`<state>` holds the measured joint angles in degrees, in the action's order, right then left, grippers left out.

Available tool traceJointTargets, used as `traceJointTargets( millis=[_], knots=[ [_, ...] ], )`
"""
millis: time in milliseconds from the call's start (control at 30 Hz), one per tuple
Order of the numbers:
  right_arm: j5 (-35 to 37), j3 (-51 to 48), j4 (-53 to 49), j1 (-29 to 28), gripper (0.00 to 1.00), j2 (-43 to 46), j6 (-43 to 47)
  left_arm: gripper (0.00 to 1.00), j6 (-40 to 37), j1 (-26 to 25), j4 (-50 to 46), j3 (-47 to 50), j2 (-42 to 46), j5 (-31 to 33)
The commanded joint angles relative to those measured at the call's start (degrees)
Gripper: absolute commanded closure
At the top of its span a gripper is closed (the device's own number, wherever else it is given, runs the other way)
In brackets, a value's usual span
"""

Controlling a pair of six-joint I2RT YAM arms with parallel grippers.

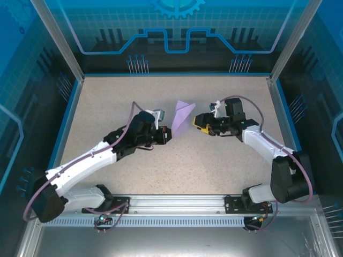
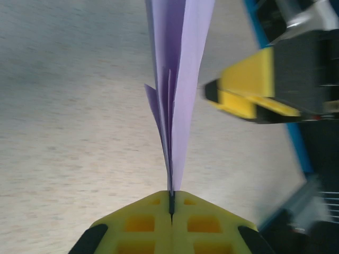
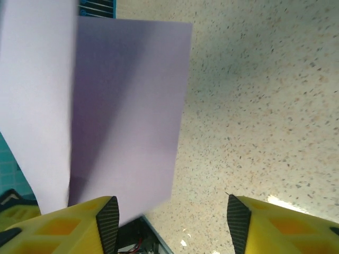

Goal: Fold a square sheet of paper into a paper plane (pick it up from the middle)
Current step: Turn over the paper at the center of the table.

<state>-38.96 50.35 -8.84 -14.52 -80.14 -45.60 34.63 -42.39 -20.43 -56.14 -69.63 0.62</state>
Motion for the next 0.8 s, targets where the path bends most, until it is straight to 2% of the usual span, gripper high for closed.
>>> traceJointTargets(
  millis=[0, 67, 133, 333, 567, 767],
  knots=[
    [1.4, 2.2, -4.8, 1.8, 0.38, 1.9, 4.4, 1.0, -13.6, -3.9, -20.6, -6.8, -6.3, 15.4],
    [1.4, 2.4, -5.3, 2.6, 0.34, 2.2, 5.0, 1.0, -16.8, -6.9, -26.2, -11.1, -10.5, 25.5],
    [1.5, 2.7, -5.7, 3.1, 0.33, 2.5, 5.6, 1.0, -18.6, -9.2, -28.6, -13.4, -13.7, 32.5],
    [0.1, 2.1, -5.4, 5.3, 0.33, 2.2, 5.4, 1.0, -24.2, -17.5, -29.9, -18.3, -23.0, 52.9],
    [-2.9, 0.5, -4.4, 9.7, 0.35, 2.1, 6.4, 1.0, -28.8, -24.2, -28.9, -20.9, -36.3, 62.0],
    [-4.6, 0.4, -4.4, 10.9, 0.35, 1.5, 7.2, 1.0, -29.9, -27.6, -27.4, -21.4, -44.7, 61.7]
  ],
)
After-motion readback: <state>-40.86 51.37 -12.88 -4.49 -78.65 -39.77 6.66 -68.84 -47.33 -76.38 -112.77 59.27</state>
